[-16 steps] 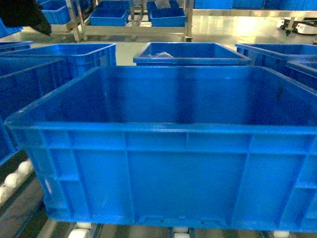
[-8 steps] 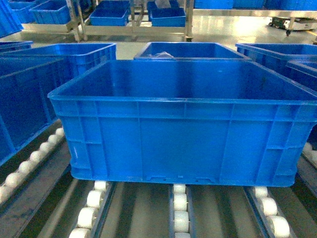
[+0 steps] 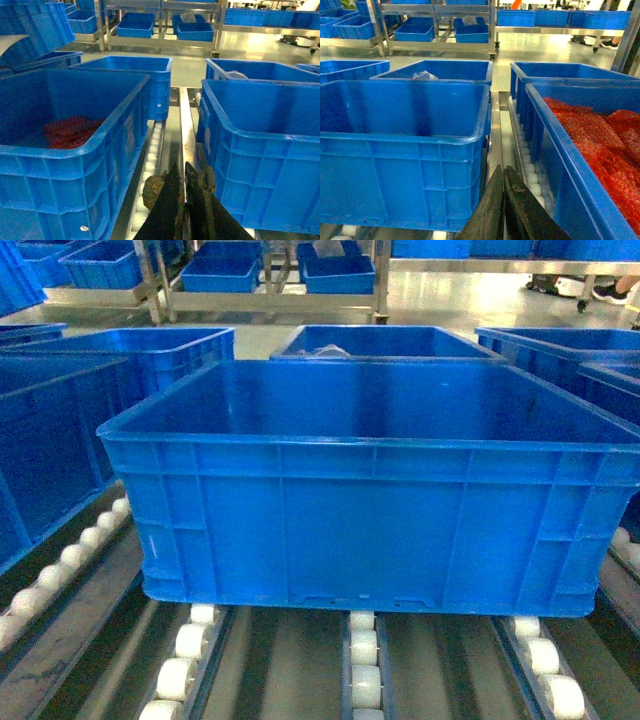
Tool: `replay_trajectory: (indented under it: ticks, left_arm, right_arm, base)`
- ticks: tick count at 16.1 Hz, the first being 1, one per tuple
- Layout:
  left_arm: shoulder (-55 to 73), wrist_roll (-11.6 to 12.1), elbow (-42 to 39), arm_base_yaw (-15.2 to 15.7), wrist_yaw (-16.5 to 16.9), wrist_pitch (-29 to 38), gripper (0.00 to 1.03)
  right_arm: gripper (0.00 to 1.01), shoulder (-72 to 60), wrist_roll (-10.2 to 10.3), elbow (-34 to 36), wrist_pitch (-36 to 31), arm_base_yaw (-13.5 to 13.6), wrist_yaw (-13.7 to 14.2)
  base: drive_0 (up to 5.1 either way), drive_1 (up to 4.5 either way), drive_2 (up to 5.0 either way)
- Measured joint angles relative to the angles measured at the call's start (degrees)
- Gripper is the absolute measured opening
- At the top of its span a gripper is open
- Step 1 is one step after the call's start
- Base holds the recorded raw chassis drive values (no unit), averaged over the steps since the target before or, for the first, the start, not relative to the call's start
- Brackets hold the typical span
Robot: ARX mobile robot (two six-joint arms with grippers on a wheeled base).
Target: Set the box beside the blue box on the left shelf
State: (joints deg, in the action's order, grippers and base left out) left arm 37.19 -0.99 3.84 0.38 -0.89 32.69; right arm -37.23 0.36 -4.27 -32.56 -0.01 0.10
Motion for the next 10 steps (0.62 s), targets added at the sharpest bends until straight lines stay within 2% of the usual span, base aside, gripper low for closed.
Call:
replay_trajectory:
  ticks: [5, 6, 10]
  left_arm:
    - [-5.9, 0.0, -3.0, -0.5, 0.8, -2.2, 0.02]
    - [-7.6, 0.0, -3.0, -0.5, 0.8, -4.0, 0.02]
    - [-16.7, 0.0, -3.0, -0.5, 0.9, -12.3, 0.02]
  right_arm:
    - [0.02, 7.0, 0.0, 2.2, 4.1, 0.0, -0.1]
    - [0.02, 7.6, 0.0, 3.5, 3.5, 0.0, -0.1]
    - [0.02, 16.1, 0.0, 3.5, 11.6, 0.0, -0.1]
  base:
    - [0.0, 0.00, 0.0]
    - [0.0, 0.00, 0.0]
    - [0.0, 0.00, 0.0]
